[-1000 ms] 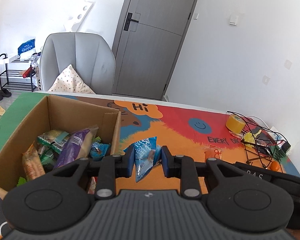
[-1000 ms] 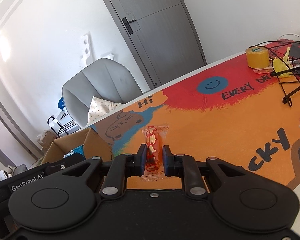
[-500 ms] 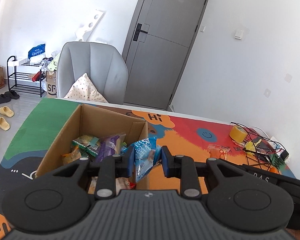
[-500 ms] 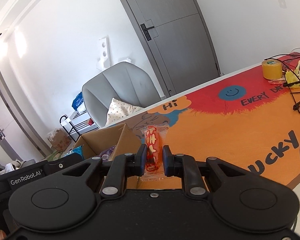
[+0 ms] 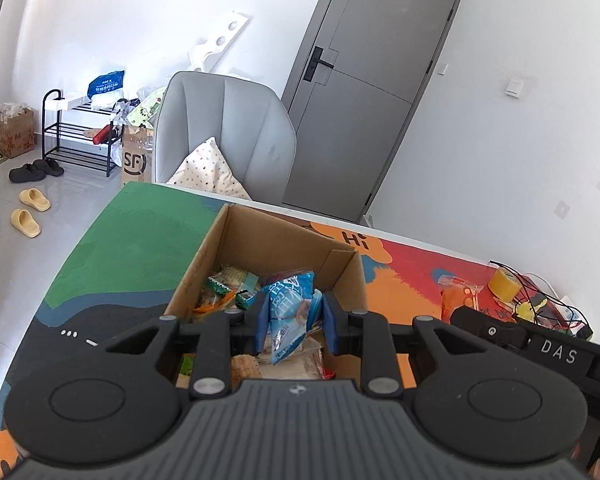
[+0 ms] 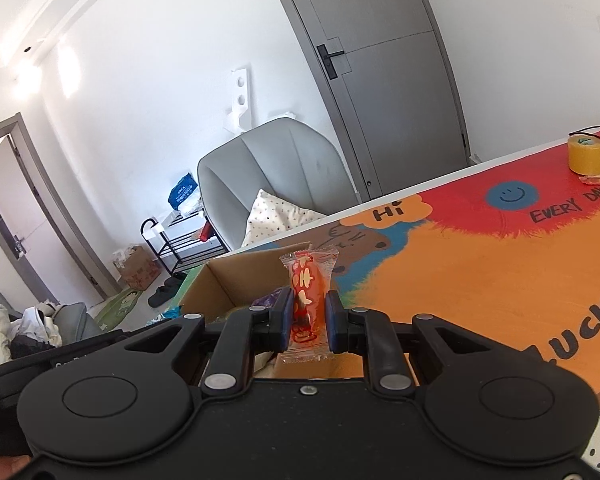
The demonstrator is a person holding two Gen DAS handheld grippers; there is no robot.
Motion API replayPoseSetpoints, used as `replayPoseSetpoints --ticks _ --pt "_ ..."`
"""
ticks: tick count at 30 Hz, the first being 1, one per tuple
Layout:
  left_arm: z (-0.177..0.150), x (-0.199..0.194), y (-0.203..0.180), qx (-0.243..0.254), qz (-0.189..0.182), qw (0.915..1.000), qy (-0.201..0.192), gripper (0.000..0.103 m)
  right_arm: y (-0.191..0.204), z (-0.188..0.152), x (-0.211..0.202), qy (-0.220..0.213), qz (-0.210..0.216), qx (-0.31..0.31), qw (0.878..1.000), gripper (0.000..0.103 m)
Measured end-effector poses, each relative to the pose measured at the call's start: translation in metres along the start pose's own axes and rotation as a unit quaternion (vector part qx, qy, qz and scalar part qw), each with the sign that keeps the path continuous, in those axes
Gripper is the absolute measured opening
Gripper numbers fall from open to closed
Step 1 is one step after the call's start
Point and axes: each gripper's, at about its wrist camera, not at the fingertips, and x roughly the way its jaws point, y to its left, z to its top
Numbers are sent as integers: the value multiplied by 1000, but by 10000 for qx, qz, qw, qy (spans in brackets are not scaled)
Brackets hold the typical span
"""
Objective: Organize snacks
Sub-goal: 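Carry both candies over the box and open both grippers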
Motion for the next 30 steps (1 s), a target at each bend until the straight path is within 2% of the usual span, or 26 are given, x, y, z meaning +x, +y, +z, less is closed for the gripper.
replayPoseSetpoints --ticks 3,5,10,15,21,23,24,25,26,30 --pt "1 6 8 -94 -35 9998 166 31 9 1 8 21 83 -60 9999 18" --pt "3 9 14 -219 -69 9993 283 39 15 3 13 44 133 -82 9999 18" --pt "10 0 30 -222 243 9994 67 47 26 5 28 104 240 -108 9996 18" --pt "16 -8 38 -135 483 9987 -60 61 36 6 41 185 297 -117 9993 18" --pt "18 -11 46 17 571 9984 2 78 46 5 52 254 259 -120 9993 19" --pt "18 -11 49 50 584 9983 52 83 49 4 56 289 222 -121 9993 27" --pt "18 -11 51 42 589 9982 72 83 49 4 58 340 210 -96 9992 34" --pt "18 -11 52 32 590 9982 87 85 48 4 59 376 175 -27 9991 47" --pt "17 -11 52 28 596 9982 103 87 48 2 58 362 156 3 9992 51" --pt "16 -13 55 51 613 9981 98 90 50 0 49 381 195 -111 9990 53"
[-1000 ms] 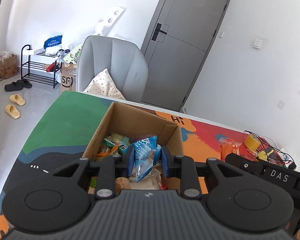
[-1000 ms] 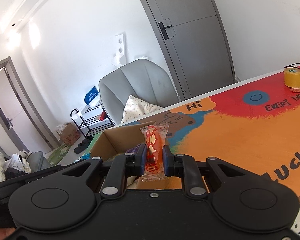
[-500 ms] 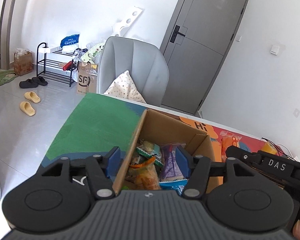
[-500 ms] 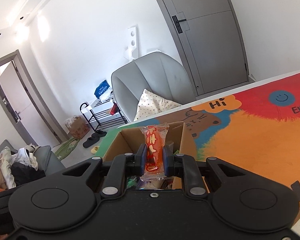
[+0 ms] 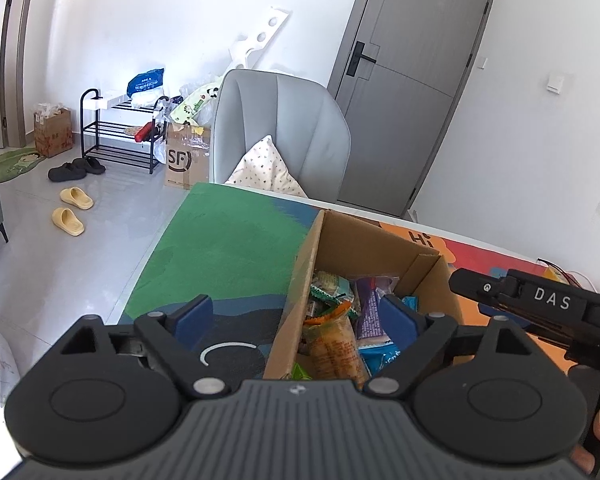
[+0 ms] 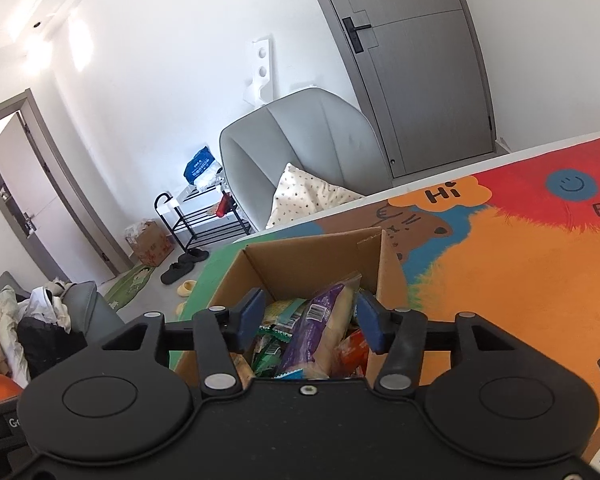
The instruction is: Organize snacks
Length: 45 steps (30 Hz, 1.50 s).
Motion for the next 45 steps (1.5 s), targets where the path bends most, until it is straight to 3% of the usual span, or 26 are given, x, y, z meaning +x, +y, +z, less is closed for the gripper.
replayPoseSetpoints --ticks 8,17,24,45 --pt "-3 -6 -8 216 -30 9998 23 99 -4 -1 -23 -48 -98 -73 9999 77" --pt "-10 -13 -27 450 -199 9987 94 101 -21 -6 -56 -132 -265 -98 9995 97" --pt "-15 -25 -46 681 -313 9972 83 102 -39 -9 -81 -222 -447 -70 9987 103" --pt "-29 -60 -75 1193 -411 9920 -17 102 -75 -24 -138 -229 -997 -44 9947 103"
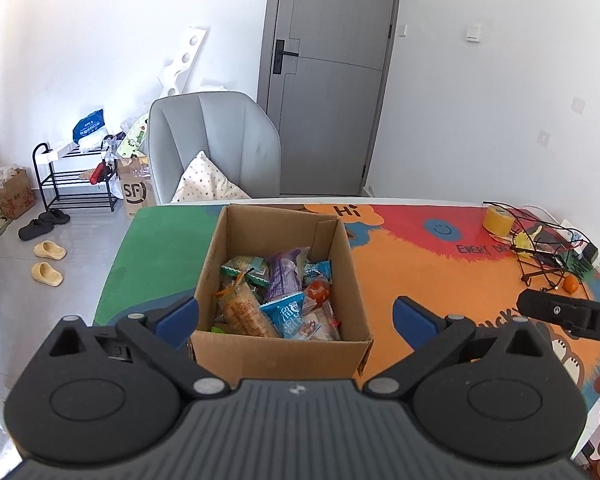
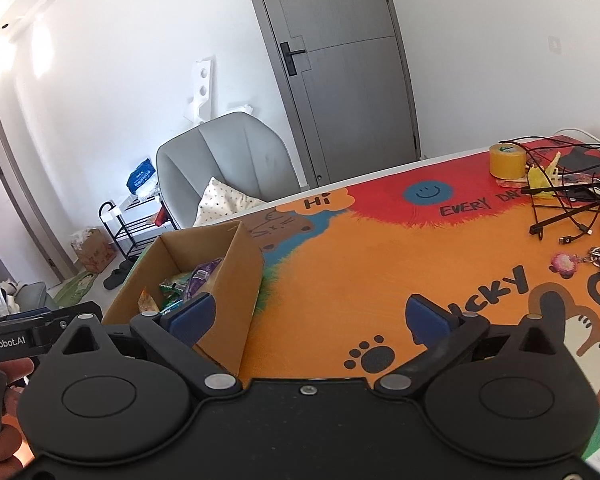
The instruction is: Organize snacks
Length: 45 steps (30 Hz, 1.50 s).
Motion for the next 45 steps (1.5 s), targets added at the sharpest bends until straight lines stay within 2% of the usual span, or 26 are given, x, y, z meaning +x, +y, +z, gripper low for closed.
replayPoseSetpoints --ticks 13,22,36,45 --pt "-9 -21 -2 168 -127 9998 65 103 -10 -2 -41 -156 -228 -87 9996 103" --pt "-7 -39 5 248 -237 9994 39 102 -7 1 -68 -250 -225 -210 9992 103" --pt "-9 -64 23 230 -226 9995 -66 102 1 -5 -82 -129 -96 -372 9992 103" --pt "-13 -70 30 192 -195 9996 -56 102 -3 -4 -95 -91 -155 -248 9995 103"
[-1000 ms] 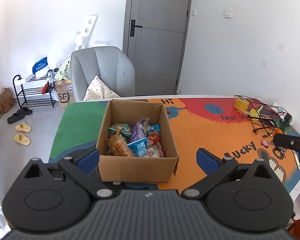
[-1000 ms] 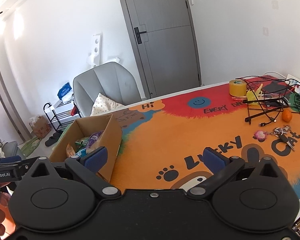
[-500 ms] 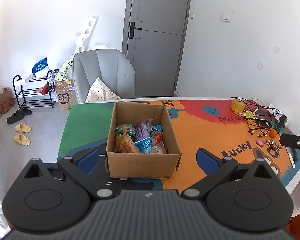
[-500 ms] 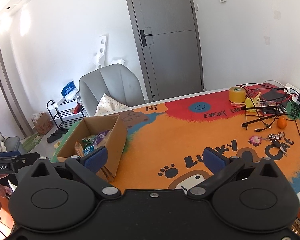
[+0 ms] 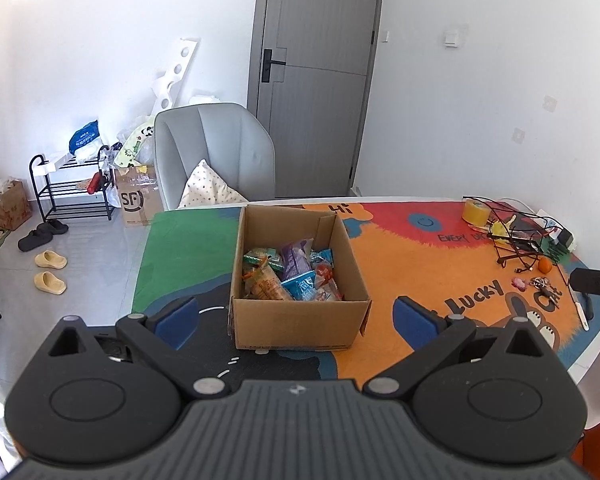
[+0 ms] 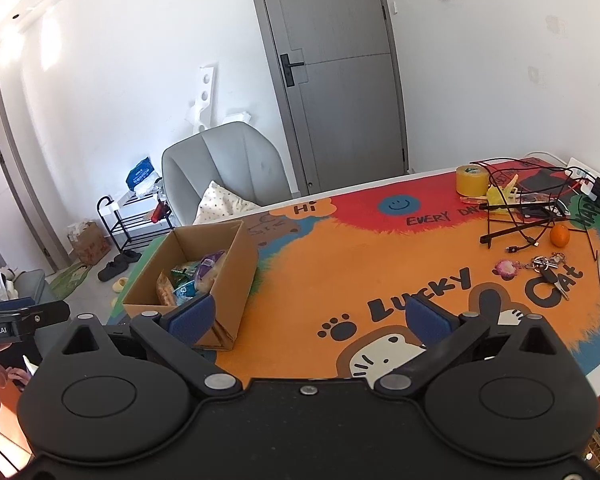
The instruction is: Organize snacks
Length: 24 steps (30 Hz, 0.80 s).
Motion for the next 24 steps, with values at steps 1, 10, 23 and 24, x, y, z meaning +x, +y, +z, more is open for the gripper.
replayPoseSetpoints --ticks 1,10,23,24 --pt "0 -1 0 6 9 10000 7 103 0 0 -1 21 8 15 10000 103" --pt "0 -5 0 59 -14 10000 0 103 6 0 0 128 86 -74 9999 103" --pt "-1 -4 -1 92 -42 9999 15 102 9 -1 0 170 101 -149 9997 103" --pt "-1 -4 -1 92 -39 9999 19 103 9 -1 0 173 104 -151 9997 103"
